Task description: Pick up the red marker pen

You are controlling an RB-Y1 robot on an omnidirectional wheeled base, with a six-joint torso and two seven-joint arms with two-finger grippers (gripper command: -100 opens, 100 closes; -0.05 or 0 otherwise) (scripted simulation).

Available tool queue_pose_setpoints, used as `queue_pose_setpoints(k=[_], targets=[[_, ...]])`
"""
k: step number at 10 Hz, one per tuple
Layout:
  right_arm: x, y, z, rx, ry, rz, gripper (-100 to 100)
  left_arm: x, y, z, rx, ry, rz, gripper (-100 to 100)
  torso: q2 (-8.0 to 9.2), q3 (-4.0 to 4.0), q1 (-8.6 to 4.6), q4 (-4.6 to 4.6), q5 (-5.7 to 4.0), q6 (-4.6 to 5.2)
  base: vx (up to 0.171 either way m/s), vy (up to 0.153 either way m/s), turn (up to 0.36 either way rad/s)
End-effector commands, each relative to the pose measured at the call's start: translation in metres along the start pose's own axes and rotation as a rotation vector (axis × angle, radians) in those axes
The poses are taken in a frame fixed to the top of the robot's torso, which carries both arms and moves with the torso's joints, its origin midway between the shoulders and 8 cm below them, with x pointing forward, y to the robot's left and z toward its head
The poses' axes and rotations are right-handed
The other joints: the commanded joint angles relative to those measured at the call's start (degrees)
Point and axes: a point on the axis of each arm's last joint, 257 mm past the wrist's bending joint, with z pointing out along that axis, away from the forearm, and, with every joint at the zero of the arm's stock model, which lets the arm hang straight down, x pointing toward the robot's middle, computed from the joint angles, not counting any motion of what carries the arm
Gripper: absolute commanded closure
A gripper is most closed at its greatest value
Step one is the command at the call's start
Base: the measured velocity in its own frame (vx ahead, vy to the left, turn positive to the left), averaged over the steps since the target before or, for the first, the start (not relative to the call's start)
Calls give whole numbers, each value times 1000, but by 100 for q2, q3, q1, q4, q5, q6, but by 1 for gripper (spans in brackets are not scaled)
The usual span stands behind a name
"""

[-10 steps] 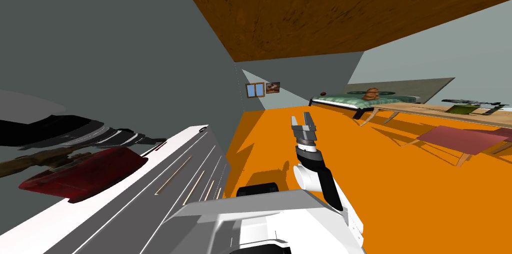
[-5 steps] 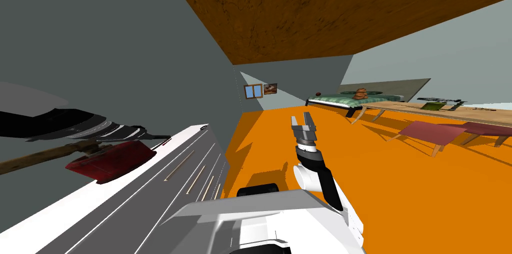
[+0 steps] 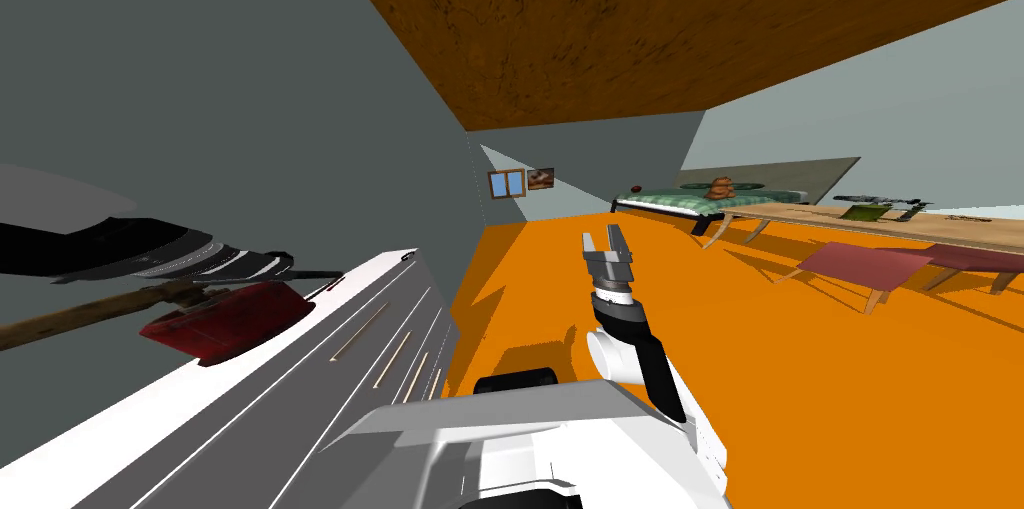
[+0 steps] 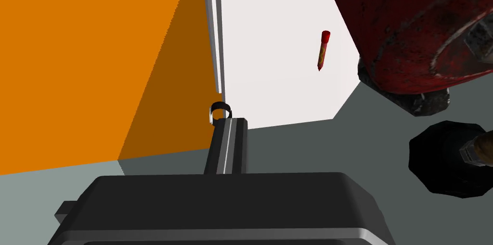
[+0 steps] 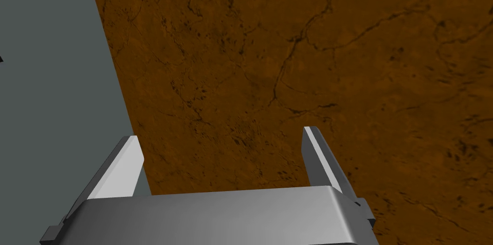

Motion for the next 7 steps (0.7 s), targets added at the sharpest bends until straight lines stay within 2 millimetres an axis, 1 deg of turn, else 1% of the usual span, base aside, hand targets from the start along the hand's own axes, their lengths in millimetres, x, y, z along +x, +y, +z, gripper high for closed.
queue_pose_setpoints(k=[1,2,5,6,7], targets=[[0,0,0,0,0,0,0,22,1,11,22,35,-25,-100,0,0,0,0,0,0,91,97,-58],[0,0,0,0,0,0,0,30,1,14,30,47,-34,-100,-24,-13,33,-5,7,0,142,151,-71],[0,0,0,0,0,0,0,66,0,29,66,99,-74,-100,-48,-29,78,-13,22,0,120,174,-64],[0,0,0,0,0,0,0,66,0,29,66,99,-74,-100,-46,-28,76,-13,22,-1,83,96,-24],[0,0,0,0,0,0,0,64,-3,28,66,95,-71,-100,-46,-32,79,-19,36,-4,27,20,-3]])
